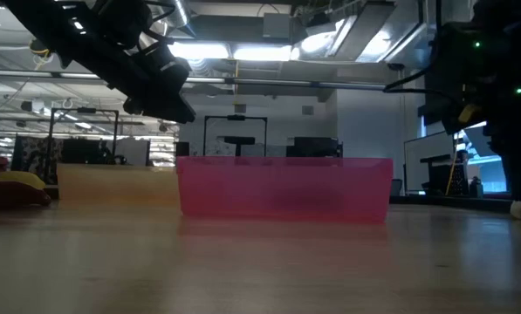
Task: Sort produce into baskets
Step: Put the white garlic in the orange bin
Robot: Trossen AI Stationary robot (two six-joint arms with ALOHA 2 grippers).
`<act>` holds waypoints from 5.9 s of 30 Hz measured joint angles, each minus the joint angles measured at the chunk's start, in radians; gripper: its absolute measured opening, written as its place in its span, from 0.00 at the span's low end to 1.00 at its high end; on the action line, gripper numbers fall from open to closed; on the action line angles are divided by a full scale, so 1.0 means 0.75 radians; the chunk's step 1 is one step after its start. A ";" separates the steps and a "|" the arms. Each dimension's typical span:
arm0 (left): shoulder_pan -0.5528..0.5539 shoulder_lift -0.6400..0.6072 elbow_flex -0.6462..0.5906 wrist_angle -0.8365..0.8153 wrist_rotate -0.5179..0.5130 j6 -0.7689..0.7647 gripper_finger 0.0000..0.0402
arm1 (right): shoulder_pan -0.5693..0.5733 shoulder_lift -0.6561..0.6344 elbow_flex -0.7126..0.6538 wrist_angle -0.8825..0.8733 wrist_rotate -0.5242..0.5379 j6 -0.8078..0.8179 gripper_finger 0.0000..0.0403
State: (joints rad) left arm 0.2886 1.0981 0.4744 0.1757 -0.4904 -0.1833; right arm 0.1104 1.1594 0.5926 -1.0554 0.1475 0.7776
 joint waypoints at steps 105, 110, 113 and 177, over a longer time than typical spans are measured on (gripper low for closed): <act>-0.464 0.513 0.149 0.924 0.527 0.262 0.31 | 0.002 0.400 0.491 1.692 -0.015 -1.018 0.28; -0.463 0.513 0.149 0.897 0.527 0.261 0.26 | 0.002 0.400 0.491 1.709 -0.065 -1.018 0.28; -0.463 0.513 0.149 0.899 0.527 0.274 0.19 | 0.002 0.400 0.491 1.703 -0.071 -1.018 0.28; 0.135 -0.021 0.148 -0.210 0.005 0.084 0.04 | 0.132 0.412 0.490 1.314 -0.186 -0.834 0.57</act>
State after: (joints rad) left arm 0.3901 1.0822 0.5850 0.0182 -0.4866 -0.1200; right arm 0.2092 1.4681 0.9604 -0.0696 0.0078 0.1524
